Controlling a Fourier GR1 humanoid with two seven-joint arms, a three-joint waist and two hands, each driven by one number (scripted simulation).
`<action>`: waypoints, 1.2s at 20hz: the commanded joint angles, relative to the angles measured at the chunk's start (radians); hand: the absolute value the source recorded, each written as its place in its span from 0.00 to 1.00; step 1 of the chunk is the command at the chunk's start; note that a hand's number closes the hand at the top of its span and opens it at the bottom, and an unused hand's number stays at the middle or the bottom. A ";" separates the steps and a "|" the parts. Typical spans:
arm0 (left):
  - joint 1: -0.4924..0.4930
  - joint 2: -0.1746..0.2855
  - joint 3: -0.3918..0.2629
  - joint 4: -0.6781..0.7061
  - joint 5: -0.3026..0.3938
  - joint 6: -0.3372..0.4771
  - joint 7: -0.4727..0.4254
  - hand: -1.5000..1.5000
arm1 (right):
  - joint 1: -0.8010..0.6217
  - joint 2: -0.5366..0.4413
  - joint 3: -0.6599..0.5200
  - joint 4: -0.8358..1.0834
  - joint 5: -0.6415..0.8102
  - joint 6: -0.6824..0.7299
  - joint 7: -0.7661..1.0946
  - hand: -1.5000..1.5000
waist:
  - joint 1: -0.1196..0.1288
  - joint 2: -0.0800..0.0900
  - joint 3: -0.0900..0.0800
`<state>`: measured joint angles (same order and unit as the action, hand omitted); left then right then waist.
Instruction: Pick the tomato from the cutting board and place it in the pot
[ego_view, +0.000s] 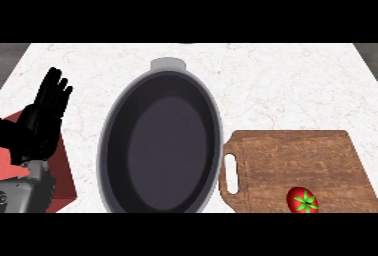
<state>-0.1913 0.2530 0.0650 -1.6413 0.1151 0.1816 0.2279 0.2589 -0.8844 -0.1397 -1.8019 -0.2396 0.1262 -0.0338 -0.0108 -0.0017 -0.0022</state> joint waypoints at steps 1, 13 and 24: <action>-0.028 -0.005 0.002 0.012 0.001 0.001 0.003 0.50 | 0.009 -0.130 0.051 -0.084 0.000 0.128 0.162 0.00 | 0.007 0.002 -0.001; -0.012 -0.007 0.012 -0.001 -0.002 -0.019 0.013 0.50 | -0.228 -0.108 0.315 -0.247 0.018 0.239 0.672 0.00 | 0.024 0.003 0.002; -0.019 0.025 0.095 0.006 0.035 -0.074 0.016 0.50 | -0.145 0.067 0.349 -0.283 0.207 0.300 0.767 0.00 | 0.007 0.001 0.002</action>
<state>-0.2011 0.2400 0.1035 -1.6495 0.1064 0.1539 0.2470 0.0746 -0.8363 0.2037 -2.0761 -0.0945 0.4008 0.7080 -0.0003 -0.0005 -0.0003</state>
